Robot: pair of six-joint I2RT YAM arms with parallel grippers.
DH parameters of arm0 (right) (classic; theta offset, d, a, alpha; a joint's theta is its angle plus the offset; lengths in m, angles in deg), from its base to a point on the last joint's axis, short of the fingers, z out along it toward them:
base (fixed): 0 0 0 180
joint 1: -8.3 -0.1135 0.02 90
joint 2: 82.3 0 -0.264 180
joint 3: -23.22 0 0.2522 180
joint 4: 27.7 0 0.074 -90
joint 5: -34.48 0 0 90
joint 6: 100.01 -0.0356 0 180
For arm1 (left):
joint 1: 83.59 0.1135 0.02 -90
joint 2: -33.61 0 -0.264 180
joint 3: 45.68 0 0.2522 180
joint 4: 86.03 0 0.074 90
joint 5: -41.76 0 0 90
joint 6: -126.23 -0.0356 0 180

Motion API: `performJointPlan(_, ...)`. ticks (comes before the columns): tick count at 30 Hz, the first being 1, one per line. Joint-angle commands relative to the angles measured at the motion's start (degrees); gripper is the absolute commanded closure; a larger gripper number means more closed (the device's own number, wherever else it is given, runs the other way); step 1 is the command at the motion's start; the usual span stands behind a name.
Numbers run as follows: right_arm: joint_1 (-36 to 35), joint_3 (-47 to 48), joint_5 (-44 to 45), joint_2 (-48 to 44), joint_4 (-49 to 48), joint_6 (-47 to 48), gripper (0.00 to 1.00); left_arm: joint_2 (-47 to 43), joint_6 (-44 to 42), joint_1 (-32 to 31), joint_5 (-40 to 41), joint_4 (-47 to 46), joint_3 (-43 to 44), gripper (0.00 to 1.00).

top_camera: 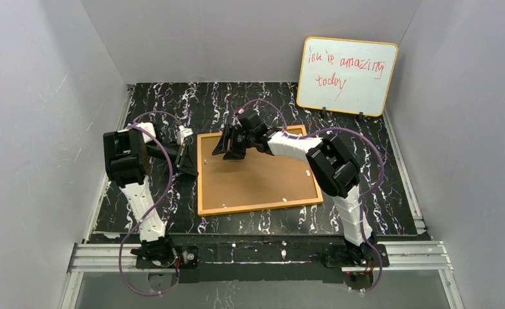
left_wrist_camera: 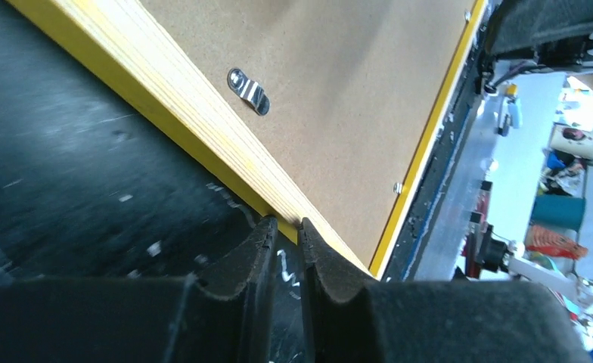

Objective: Put the photo into the frame
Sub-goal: Install the photo frame at the center of the board.

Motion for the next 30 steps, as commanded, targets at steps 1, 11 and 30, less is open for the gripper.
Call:
performJointPlan(1,-0.4,1.3,-1.8,0.4,-2.6,-0.8,0.36,0.8,-2.1,-3.8,-1.0,-0.6,-2.8,0.87)
performJointPlan(11,-1.6,3.9,-3.3,4.5,-2.5,-1.4,0.37,1.0,-0.6,-4.0,0.2,-1.5,-2.8,0.87)
performJointPlan(30,-3.6,9.9,-5.1,10.9,-1.3,-1.7,0.39,-1.2,5.7,-4.0,2.6,-6.9,-4.2,0.86)
